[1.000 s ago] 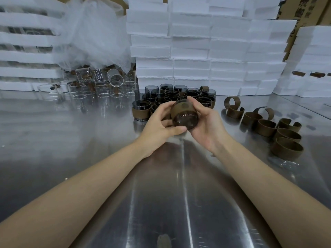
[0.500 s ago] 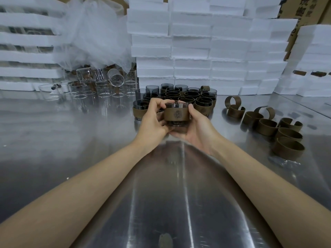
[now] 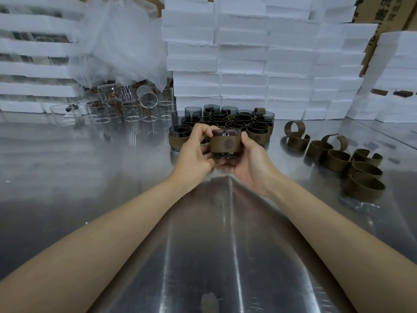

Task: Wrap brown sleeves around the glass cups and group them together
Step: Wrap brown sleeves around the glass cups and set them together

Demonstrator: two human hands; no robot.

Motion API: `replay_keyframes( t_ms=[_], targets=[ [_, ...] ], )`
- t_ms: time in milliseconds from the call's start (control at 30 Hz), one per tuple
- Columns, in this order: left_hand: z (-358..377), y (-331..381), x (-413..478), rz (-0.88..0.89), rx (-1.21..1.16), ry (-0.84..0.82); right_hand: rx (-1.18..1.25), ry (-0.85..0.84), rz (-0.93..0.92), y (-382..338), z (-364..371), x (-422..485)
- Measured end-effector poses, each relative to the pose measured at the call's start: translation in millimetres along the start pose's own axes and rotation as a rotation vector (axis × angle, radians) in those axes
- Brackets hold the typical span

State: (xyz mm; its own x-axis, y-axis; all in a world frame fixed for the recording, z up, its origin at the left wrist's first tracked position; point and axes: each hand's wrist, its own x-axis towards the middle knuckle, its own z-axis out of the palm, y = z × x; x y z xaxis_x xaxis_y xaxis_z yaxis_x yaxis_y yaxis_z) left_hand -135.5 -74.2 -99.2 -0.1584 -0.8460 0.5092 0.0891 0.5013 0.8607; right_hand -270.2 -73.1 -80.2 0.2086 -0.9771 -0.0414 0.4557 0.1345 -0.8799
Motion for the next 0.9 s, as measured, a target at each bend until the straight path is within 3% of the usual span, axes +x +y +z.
replay_keyframes(
  t_ms=[467,700,900],
  targets=[
    [-3,-5,1,-0.013,0.095,-0.041,-0.033,0.113,-0.009,6,1,7],
    [-6,-9,2,-0.011,0.139,-0.014,-0.076,0.054,0.003,8,-5,6],
    [-4,-9,3,0.027,0.056,0.064,0.064,-0.023,0.040,4,-14,8]
  ],
)
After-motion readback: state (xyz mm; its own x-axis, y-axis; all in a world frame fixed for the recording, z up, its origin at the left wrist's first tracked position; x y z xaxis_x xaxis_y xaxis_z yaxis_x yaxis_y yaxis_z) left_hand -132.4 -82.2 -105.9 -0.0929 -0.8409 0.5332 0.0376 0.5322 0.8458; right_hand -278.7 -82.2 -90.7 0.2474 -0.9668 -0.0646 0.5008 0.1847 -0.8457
